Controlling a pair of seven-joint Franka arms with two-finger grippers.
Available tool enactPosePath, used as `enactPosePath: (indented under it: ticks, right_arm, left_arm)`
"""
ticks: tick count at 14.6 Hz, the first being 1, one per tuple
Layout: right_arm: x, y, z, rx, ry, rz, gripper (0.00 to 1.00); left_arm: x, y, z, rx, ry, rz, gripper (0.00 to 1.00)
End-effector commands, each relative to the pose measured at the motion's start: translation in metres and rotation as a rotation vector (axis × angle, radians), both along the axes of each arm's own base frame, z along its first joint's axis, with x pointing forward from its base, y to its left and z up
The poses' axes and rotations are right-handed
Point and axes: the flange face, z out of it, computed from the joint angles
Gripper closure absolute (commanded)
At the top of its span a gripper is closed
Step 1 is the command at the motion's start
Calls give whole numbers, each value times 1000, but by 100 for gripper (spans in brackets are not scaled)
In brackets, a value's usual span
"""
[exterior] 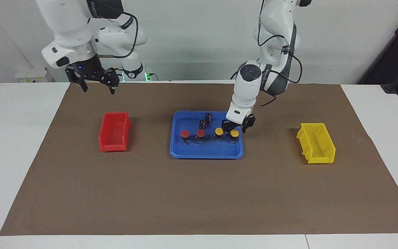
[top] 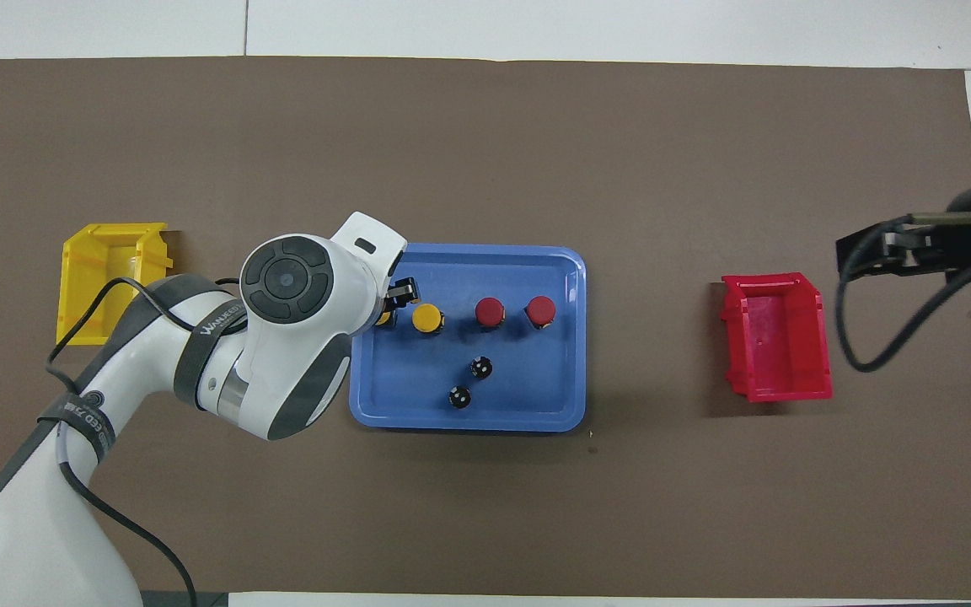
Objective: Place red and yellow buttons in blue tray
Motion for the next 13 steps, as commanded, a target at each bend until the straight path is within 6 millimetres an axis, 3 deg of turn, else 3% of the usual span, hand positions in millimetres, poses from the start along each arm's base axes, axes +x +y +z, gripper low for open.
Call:
enactPosePath:
  ticks: [1, 2, 5, 10, 13]
  right_arm:
    - [-4, -23, 0, 13, -10, 76, 0]
    - [-4, -33, -2, 11, -8, 61, 0]
    - [-4, -41, -2, 11, -15, 40, 0]
    - [-5, -35, -1, 15, -13, 47, 0]
    - [-7, -34, -2, 17, 4, 52, 0]
  left_arm:
    - [13, 11, 65, 38, 68, 21, 0]
    - [17, 16, 86, 53, 90, 21, 0]
    - [29, 70, 131, 67, 115, -112, 0]
    - [45, 203, 183, 53, 106, -162, 0]
    - [41, 280, 208, 33, 88, -197, 0]
